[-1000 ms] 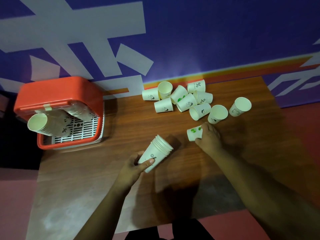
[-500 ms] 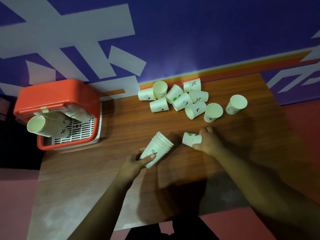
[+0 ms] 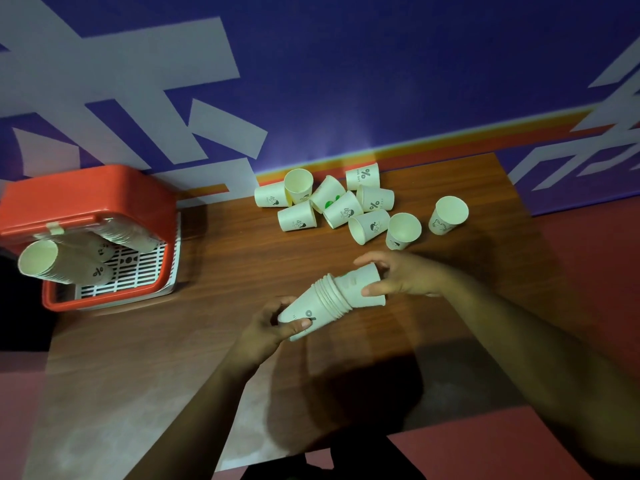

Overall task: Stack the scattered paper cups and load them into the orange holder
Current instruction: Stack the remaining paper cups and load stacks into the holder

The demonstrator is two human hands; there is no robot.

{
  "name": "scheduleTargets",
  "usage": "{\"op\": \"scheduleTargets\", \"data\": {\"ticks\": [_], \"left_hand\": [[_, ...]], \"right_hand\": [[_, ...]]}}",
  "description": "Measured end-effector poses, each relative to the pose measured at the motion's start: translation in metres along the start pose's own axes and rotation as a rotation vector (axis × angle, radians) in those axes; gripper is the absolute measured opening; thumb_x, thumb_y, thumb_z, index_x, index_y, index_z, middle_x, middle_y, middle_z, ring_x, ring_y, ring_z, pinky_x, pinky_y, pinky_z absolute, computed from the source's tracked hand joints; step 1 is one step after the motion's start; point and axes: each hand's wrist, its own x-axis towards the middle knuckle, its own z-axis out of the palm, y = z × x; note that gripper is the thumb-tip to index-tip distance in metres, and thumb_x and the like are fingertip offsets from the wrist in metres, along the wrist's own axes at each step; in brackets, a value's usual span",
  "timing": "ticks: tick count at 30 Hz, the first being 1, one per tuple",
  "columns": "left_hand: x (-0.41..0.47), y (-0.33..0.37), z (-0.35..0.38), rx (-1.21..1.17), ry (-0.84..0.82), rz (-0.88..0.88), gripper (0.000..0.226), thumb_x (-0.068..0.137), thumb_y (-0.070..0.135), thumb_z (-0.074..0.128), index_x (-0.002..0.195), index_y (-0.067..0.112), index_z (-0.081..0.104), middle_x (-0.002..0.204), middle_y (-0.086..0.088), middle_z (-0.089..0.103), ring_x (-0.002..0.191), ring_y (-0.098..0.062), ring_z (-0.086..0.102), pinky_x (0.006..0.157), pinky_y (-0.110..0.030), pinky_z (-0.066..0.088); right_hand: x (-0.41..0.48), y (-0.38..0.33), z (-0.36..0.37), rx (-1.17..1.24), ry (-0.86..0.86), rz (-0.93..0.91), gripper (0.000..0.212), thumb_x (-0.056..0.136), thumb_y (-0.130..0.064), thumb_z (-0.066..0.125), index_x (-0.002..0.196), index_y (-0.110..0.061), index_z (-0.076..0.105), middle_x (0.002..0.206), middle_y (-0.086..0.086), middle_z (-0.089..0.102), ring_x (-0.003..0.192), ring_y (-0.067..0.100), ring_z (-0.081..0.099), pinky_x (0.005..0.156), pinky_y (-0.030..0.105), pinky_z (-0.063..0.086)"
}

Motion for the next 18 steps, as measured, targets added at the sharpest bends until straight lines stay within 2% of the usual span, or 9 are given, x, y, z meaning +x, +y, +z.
{"op": "scheduleTargets", "data": {"ticks": [2, 3, 5, 7, 9, 11, 13, 16, 18], "left_hand": [[0.001, 0.004, 0.006, -0.006, -0.032, -0.001, 0.057, 0.072, 0.033, 0.086, 0.125, 0.021, 0.07, 0.122, -0.002, 0.075, 0.109, -0.012, 0.071, 0.084, -0.021, 0.057], [0.003, 0.006, 0.009, -0.015, -0.037, -0.003, 0.054, 0.074, 0.03, 0.085, 0.124, 0.021, 0.07, 0.121, -0.002, 0.075, 0.107, -0.011, 0.071, 0.082, -0.02, 0.057], [0.007, 0.009, 0.014, -0.036, -0.045, -0.006, 0.047, 0.08, 0.022, 0.085, 0.124, 0.021, 0.07, 0.119, -0.002, 0.076, 0.104, -0.01, 0.072, 0.082, -0.019, 0.057], [0.012, 0.012, 0.02, -0.049, -0.056, -0.009, 0.04, 0.086, 0.013, 0.081, 0.124, 0.019, 0.07, 0.115, 0.001, 0.078, 0.101, -0.008, 0.073, 0.081, -0.019, 0.057], [0.016, 0.015, 0.026, -0.046, -0.05, -0.013, 0.036, 0.089, 0.009, 0.076, 0.123, 0.017, 0.07, 0.109, 0.005, 0.08, 0.097, -0.006, 0.073, 0.08, -0.018, 0.057], [0.019, 0.016, 0.029, -0.055, -0.047, -0.014, 0.034, 0.091, 0.007, 0.076, 0.123, 0.017, 0.069, 0.107, 0.007, 0.08, 0.097, -0.004, 0.073, 0.08, -0.016, 0.057], [0.021, 0.015, 0.03, -0.072, -0.033, -0.006, 0.04, 0.089, 0.018, 0.079, 0.128, 0.017, 0.068, 0.117, 0.004, 0.079, 0.106, -0.009, 0.073, 0.086, -0.02, 0.056], [0.025, 0.012, 0.029, -0.099, -0.005, -0.007, 0.057, 0.08, 0.035, 0.08, 0.133, 0.019, 0.066, 0.124, -0.001, 0.076, 0.116, -0.019, 0.071, 0.095, -0.03, 0.054], [0.025, 0.011, 0.03, -0.102, 0.006, -0.003, 0.06, 0.079, 0.038, 0.081, 0.134, 0.019, 0.066, 0.125, -0.002, 0.076, 0.118, -0.022, 0.07, 0.097, -0.034, 0.054]], "right_hand": [[0.0, -0.002, 0.003, 0.09, -0.021, -0.03, 0.093, 0.067, -0.038, 0.088, 0.146, -0.039, 0.038, 0.139, -0.005, 0.053, 0.123, 0.011, 0.056, 0.101, 0.034, 0.052], [0.0, -0.003, 0.005, 0.14, -0.015, -0.055, 0.095, 0.069, -0.034, 0.089, 0.148, -0.037, 0.036, 0.138, -0.004, 0.053, 0.123, 0.011, 0.056, 0.1, 0.03, 0.051], [0.0, -0.007, 0.012, 0.213, 0.022, -0.099, 0.088, 0.075, -0.023, 0.085, 0.149, -0.027, 0.038, 0.136, -0.003, 0.053, 0.121, 0.009, 0.055, 0.09, 0.017, 0.051], [0.001, -0.008, 0.02, 0.224, 0.069, -0.123, 0.077, 0.078, -0.019, 0.082, 0.145, -0.018, 0.045, 0.14, 0.001, 0.054, 0.12, 0.009, 0.054, 0.086, 0.012, 0.048], [0.002, -0.005, 0.027, 0.222, 0.099, -0.127, 0.069, 0.081, -0.023, 0.08, 0.142, -0.015, 0.049, 0.141, 0.003, 0.055, 0.121, 0.006, 0.053, 0.086, 0.01, 0.046], [0.003, -0.001, 0.024, 0.203, 0.133, -0.125, 0.065, 0.082, -0.04, 0.076, 0.14, -0.019, 0.052, 0.138, -0.001, 0.058, 0.121, 0.005, 0.055, 0.093, 0.016, 0.046], [0.006, 0.003, 0.011, 0.123, 0.27, -0.1, 0.062, 0.082, -0.055, 0.07, 0.134, -0.024, 0.056, 0.13, -0.008, 0.062, 0.116, 0.006, 0.058, 0.095, 0.027, 0.048], [0.02, 0.024, -0.018, -0.093, 0.658, -0.008, 0.046, 0.085, -0.037, 0.073, 0.125, -0.018, 0.061, 0.123, -0.002, 0.059, 0.106, 0.015, 0.061, 0.085, 0.029, 0.05], [0.033, 0.046, -0.034, -0.377, 0.792, 0.028, 0.043, 0.086, -0.027, 0.072, 0.125, -0.011, 0.063, 0.127, 0.008, 0.054, 0.108, 0.025, 0.06, 0.09, 0.035, 0.051]]}}
